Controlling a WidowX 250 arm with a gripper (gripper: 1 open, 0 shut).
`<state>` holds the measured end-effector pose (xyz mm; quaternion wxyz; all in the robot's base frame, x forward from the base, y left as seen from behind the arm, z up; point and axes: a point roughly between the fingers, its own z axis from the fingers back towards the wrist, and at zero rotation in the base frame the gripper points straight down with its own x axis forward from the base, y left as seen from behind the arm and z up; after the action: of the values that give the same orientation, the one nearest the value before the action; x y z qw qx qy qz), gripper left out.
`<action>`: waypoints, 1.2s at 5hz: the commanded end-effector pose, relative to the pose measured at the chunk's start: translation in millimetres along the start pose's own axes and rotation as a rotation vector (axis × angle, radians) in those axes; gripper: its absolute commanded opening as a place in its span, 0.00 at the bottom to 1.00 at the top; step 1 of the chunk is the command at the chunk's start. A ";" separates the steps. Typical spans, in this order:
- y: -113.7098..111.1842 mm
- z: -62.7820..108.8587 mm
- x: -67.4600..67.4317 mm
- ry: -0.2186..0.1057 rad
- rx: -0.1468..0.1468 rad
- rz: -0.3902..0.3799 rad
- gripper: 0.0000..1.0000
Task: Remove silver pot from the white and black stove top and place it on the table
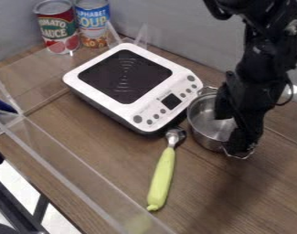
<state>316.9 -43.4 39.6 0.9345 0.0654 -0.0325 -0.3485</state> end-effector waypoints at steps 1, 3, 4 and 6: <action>20.2 31.1 -3.8 -0.070 0.050 -0.065 1.00; 15.0 42.0 3.4 -0.055 0.088 -0.038 1.00; 9.8 42.9 11.5 -0.053 0.100 -0.036 1.00; 0.9 55.1 19.9 -0.066 0.149 -0.078 1.00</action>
<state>319.9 -56.7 68.1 0.9174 0.1140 -0.0445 -0.3787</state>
